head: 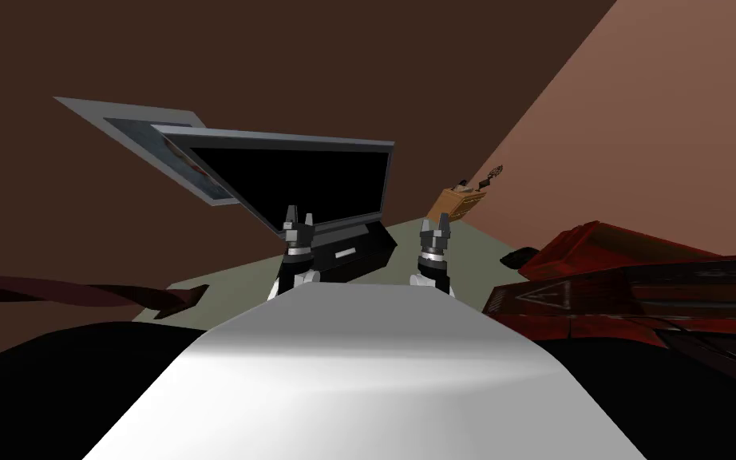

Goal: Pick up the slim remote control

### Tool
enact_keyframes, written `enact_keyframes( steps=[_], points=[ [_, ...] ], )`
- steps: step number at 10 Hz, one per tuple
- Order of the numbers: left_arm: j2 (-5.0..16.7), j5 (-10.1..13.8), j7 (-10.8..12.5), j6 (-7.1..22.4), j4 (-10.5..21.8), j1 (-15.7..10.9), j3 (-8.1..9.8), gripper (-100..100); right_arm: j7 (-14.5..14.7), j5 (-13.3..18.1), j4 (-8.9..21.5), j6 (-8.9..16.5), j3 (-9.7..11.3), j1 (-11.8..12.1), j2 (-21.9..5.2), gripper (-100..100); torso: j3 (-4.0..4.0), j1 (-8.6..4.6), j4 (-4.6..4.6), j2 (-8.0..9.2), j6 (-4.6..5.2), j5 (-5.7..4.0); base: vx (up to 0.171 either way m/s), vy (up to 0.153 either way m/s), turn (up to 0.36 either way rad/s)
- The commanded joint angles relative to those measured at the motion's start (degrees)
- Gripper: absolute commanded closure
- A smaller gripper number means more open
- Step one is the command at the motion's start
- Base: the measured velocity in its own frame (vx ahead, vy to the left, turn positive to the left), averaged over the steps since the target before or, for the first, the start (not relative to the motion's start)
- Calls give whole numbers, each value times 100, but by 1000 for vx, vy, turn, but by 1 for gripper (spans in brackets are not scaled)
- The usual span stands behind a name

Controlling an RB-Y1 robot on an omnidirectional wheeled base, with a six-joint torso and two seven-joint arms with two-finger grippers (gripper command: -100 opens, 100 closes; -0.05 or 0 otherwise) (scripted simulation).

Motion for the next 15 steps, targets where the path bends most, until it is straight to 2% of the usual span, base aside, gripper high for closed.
enact_keyframes(
  steps=[1, 2, 3, 7, 8, 10, 11, 12, 13, 14, 15],
  points=[
    [209, 19, 29, 124, 112, -106, 56, -100, 0, 0, 0, 0, 0, 0, 0, 0, 0, 0, 0, 0, 0, 0, -24, -13, -147],
    [302, 32, 49, 208, 187, -174, 93, -100, 0, 0, 0, 0, 1, -1, 0, 0, 3, -3, 1, 6, 3, -1, -49, -19, -187],
    [480, 71, 102, 434, 389, -349, 191, -100, 0, 0, 0, 0, 1, -1, 0, 0, 8, -5, 3, 14, 2, -1, -74, -39, -314],
    [774, 199, 257, 1054, 986, -812, 467, -100, 0, 0, 0, 0, 1, -1, 0, 0, 14, -13, 5, 25, 2, -3, -71, -45, -244],
    [774, 199, 257, 1099, 986, -812, 467, -100, 0, 0, 0, 0, 0, -1, 0, 0, 15, -9, 6, 26, 1, -2, -36, -18, -76],
    [896, 288, 354, 1480, 1330, -1078, 635, -100, 0, 0, 0, 0, 0, -1, 0, 0, 7, -5, 3, 12, 2, -1, -30, -32, -243],
    [896, 288, 354, 1524, 1377, -1078, 635, -100, 0, 0, 0, 0, 0, -1, 0, 0, 8, -9, 3, 14, 2, -2, -28, -28, -90],
    [952, 338, 407, 1718, 1593, -1214, 725, -100, 0, 0, 0, 0, 0, 0, 0, 0, 7, -6, 3, 12, -3, -2, -30, -33, -149],
    [952, 338, 407, 1756, 1593, -1214, 725, -100, 0, 0, 0, 0, 0, -1, 0, 0, 7, -7, 3, 12, 0, -2, -20, -22, -135],
    [1007, 394, 462, 1979, 1806, -1352, 818, -100, 0, 0, 0, 0, 0, 0, 0, 0, 6, -4, 3, 10, -2, -2, -22, -26, -228],
    [1007, 394, 462, 2001, 1822, -1352, 818, -100, 0, 0, 0, 0, 0, -1, 0, 0, 6, -5, 2, 10, 1, -1, -17, -18, -80]
  ],
)
